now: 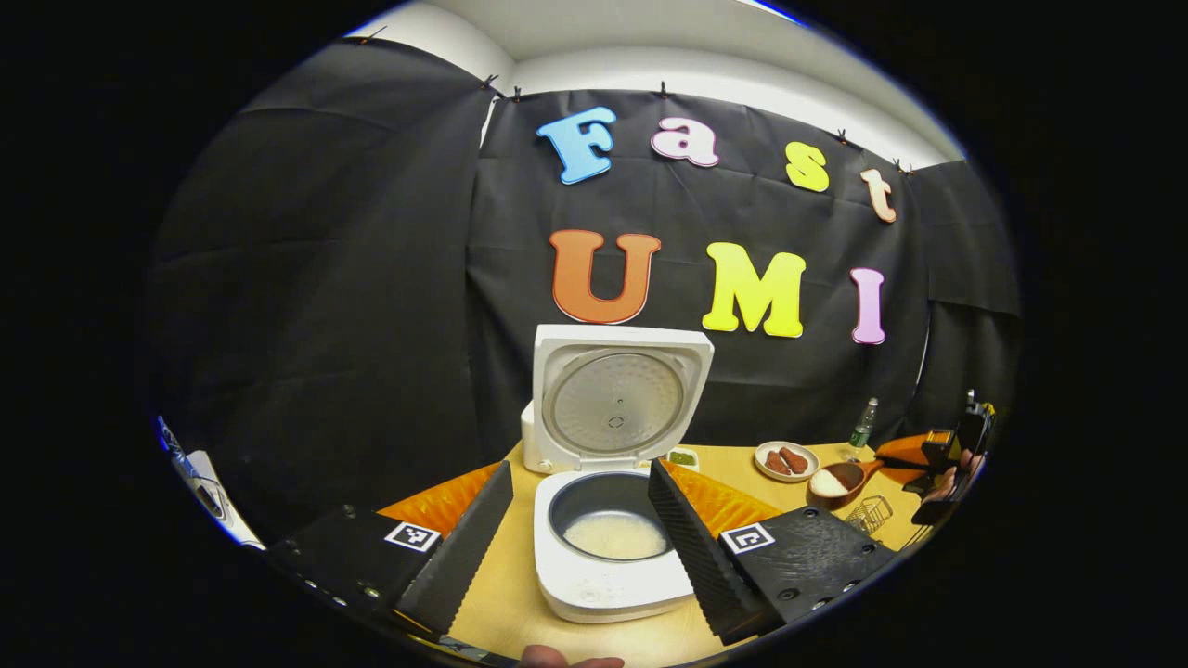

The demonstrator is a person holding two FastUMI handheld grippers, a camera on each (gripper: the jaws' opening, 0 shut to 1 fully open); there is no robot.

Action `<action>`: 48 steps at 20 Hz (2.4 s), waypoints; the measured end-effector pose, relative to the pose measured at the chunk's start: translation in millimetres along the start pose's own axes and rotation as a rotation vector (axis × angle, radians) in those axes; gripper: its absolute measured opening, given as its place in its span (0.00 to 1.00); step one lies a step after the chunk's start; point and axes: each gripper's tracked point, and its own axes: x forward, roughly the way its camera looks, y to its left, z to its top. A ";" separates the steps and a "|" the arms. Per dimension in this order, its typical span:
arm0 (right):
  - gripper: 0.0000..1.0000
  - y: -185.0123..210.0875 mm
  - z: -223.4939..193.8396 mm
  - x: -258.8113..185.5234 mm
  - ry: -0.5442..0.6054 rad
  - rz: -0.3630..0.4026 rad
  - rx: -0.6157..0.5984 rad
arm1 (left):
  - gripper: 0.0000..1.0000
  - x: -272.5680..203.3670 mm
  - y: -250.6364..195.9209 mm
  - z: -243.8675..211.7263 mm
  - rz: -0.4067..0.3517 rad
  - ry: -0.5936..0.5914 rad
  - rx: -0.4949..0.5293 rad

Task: Close the left gripper, press the button to open the rice cooker; take a wooden spoon from the chopstick holder with the right hand, scoop a spoonful of rice and pour it into the rice cooker, then put the wooden spoon back into the chopstick holder.

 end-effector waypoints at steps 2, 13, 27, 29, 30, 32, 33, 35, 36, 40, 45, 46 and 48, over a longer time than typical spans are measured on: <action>0.11 25.5 -15.2 26.5 0.040 0.027 -0.039 | 0.94 -6.5 11.1 -2.2 0.021 -0.006 0.037; 0.12 104.6 -125.6 142.3 0.199 0.050 -0.471 | 0.94 -44.4 31.5 -12.5 0.061 -0.013 -0.016; 0.12 113.3 -183.9 168.1 0.186 0.032 -1.180 | 0.94 -59.6 69.6 -29.2 0.141 0.003 -0.053; 0.12 118.7 -189.1 166.1 0.173 0.048 -1.272 | 0.94 -58.0 68.8 -29.6 0.142 0.001 -0.055; 0.12 122.0 -190.3 164.4 0.165 0.054 -1.318 | 0.94 -57.5 69.2 -29.9 0.141 0.000 -0.055; 0.12 128.7 -195.4 160.3 0.148 0.074 -1.407 | 0.94 -58.7 68.7 -29.8 0.141 -0.002 -0.053; 0.12 132.0 -198.3 159.3 0.136 0.083 -1.448 | 0.94 -60.0 68.5 -30.5 0.141 -0.002 -0.053; 0.12 141.0 -202.7 155.1 0.105 0.109 -1.531 | 0.94 -60.4 67.0 -30.1 0.139 -0.001 -0.053; 0.12 147.2 -204.5 152.2 0.086 0.128 -1.572 | 0.94 -60.9 67.1 -30.2 0.138 -0.001 -0.052; 0.11 169.5 -216.9 135.7 -0.004 0.214 -1.791 | 0.94 -58.5 65.7 -31.6 0.132 0.001 -0.061; 0.12 177.2 -245.8 118.4 -0.041 0.321 -1.989 | 0.94 -58.6 63.2 -31.9 0.138 0.006 -0.096; 0.12 177.6 -249.8 114.5 -0.039 0.333 -1.988 | 0.95 -55.8 62.5 -28.7 0.138 0.005 -0.094; 0.12 181.0 -250.0 112.5 -0.041 0.338 -1.977 | 0.95 -55.0 59.6 -26.5 0.135 0.004 -0.088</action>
